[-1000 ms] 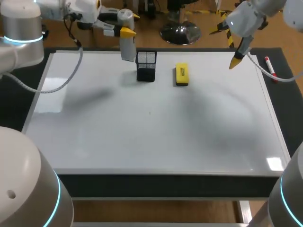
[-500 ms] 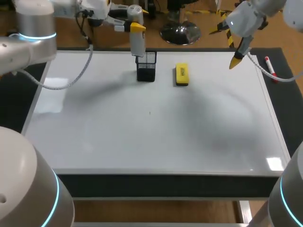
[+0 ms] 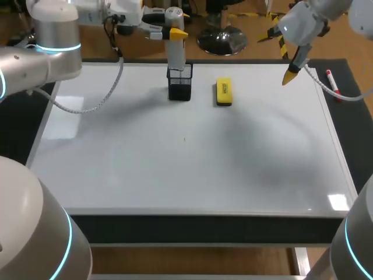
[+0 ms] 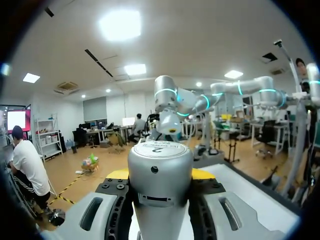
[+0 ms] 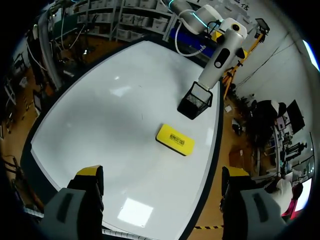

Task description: Pick up the inspection probe, press it on each red-marked spot on the whiteboard one by one, put down the probe, pick up the eraser, and wipe off all the red marks.

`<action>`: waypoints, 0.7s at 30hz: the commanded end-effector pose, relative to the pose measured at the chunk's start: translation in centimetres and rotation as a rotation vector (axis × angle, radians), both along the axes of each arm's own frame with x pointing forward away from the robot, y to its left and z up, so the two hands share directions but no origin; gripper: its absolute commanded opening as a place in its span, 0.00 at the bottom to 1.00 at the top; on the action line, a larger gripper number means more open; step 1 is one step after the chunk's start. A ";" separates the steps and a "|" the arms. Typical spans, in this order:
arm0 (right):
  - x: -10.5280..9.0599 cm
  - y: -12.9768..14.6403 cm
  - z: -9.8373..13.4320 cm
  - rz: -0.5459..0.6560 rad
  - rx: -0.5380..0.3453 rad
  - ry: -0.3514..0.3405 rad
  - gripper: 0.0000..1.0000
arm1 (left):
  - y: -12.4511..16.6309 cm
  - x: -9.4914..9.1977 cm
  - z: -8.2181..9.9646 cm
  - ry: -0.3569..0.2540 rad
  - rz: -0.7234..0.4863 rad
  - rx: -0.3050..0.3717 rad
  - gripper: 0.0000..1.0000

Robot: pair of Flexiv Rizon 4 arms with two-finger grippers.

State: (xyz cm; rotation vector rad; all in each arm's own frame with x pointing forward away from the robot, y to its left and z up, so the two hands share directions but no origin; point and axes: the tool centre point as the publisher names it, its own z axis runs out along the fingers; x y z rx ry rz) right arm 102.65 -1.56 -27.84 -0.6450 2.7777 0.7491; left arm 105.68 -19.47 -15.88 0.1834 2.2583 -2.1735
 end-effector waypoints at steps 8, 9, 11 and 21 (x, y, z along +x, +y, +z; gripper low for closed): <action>0.0 0.0 0.0 0.002 -0.004 0.000 1.00 | -0.7 0.5 -1.1 0.013 0.023 -0.014 0.00; 0.0 0.0 0.0 0.002 -0.004 0.000 1.00 | -0.8 0.6 -1.3 0.014 0.029 -0.015 0.00; 0.0 0.0 0.0 0.002 -0.004 0.000 1.00 | -0.8 0.7 -1.4 0.016 0.032 -0.017 0.00; 0.0 0.0 0.0 0.002 -0.004 0.000 1.00 | -0.8 1.5 -2.7 0.036 0.064 -0.026 0.00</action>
